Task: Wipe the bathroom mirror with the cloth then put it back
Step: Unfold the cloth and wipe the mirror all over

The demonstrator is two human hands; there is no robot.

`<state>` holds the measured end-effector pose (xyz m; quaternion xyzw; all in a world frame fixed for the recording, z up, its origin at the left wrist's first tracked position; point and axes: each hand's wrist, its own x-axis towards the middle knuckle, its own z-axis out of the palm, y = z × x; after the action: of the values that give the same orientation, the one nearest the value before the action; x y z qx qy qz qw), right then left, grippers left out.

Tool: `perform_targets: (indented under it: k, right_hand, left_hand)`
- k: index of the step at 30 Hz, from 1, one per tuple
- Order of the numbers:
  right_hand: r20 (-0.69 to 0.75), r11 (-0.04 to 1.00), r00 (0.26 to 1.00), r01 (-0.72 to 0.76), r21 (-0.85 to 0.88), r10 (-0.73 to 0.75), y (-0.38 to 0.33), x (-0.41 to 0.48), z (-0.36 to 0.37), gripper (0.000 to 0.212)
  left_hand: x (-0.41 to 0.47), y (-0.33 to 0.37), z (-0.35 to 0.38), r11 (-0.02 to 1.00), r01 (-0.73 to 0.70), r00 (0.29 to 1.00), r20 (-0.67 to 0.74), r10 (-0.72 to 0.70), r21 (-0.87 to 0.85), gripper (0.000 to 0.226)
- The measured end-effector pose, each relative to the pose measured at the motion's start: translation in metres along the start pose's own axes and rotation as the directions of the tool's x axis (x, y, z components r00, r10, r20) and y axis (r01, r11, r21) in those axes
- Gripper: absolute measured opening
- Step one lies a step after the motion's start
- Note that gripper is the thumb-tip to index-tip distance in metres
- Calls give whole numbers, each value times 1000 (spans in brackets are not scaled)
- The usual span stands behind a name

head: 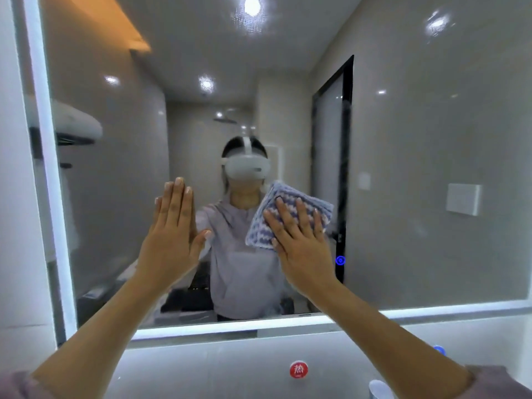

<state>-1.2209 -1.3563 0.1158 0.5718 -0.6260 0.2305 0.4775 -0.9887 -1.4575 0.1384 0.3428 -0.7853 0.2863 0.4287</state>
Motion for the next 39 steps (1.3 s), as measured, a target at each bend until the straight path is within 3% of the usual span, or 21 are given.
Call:
perform_targets:
  k: [3, 5, 8, 10, 12, 15, 19, 20, 22, 25, 27, 29, 32, 35, 37, 39]
  right_hand:
    - [45, 974, 975, 220, -53, -218, -19, -54, 25, 61]
    - [171, 923, 912, 383, -36, -372, -27, -101, 40, 72]
    - [347, 896, 839, 444, 7, -418, -22, -141, 50, 93]
    - [265, 903, 870, 429, 8, -416, -10, -137, 47, 76]
    - [120, 947, 939, 322, 9, -321, 2, -118, 43, 64]
    - [34, 994, 994, 106, -15, -106, 15, -83, 34, 64]
    - [-70, 996, 994, -82, 28, 83, -9, -80, 44, 74]
    - [-85, 996, 993, -84, 35, 86, -25, -91, 53, 81]
    - [-88, 998, 995, 41, -39, -44, -61, -120, 75, 81]
    - [-81, 952, 956, 267, -147, -281, -95, -154, 97, 42]
    - [-85, 951, 951, 287, -117, -297, -93, -154, 93, 39]
    - [-83, 975, 973, 212, -59, -217, -75, -149, 82, 43]
    - [-90, 988, 989, -110, 112, 120, -34, -154, 73, 48]
    - [-27, 835, 861, -485, 261, 509, -6, -161, 67, 52]
    - [50, 730, 777, -609, 311, 627, -12, -157, 67, 56]
    - [106, 694, 746, -654, 301, 657, -31, -145, 64, 54]
  left_hand:
    - [1, 1, -1, 1000, 2, 1000, 2, -2, -3, 78]
    - [1, 1, -1, 1000, -3, 1000, 14, 3, -8, 78]
    - [1, -1, -1, 1000, -11, 999, 31, 11, 3, 78]
    - [1, -1, -1, 1000, -5, 999, 36, 5, 8, 79]
    - [1, -1, -1, 1000, -4, 999, 33, 3, 11, 79]
    - [1, -2, 2, 1000, 0, 999, 46, -2, 24, 78]
    - [0, -2, 3, 999, -2, 999, 41, 0, 36, 78]
    - [1, -1, 2, 999, 4, 999, 39, -5, 32, 78]
    - [1, -1, 1, 1000, 12, 999, 33, -12, 13, 79]
    - [0, -1, -1, 1000, 3, 1000, 30, -3, 2, 81]
    - [0, -1, -1, 1000, 1, 1000, 29, -2, 14, 81]
    - [0, -1, -2, 1000, 4, 999, 34, -5, 26, 82]
    - [0, 0, -3, 1000, 8, 999, 49, -9, 28, 82]
    - [0, 2, -3, 999, 7, 999, 42, -9, 33, 80]
    - [0, 3, -3, 1000, 7, 999, 34, -7, 25, 79]
    - [1, 2, -2, 1000, 7, 999, 33, -8, 21, 79]
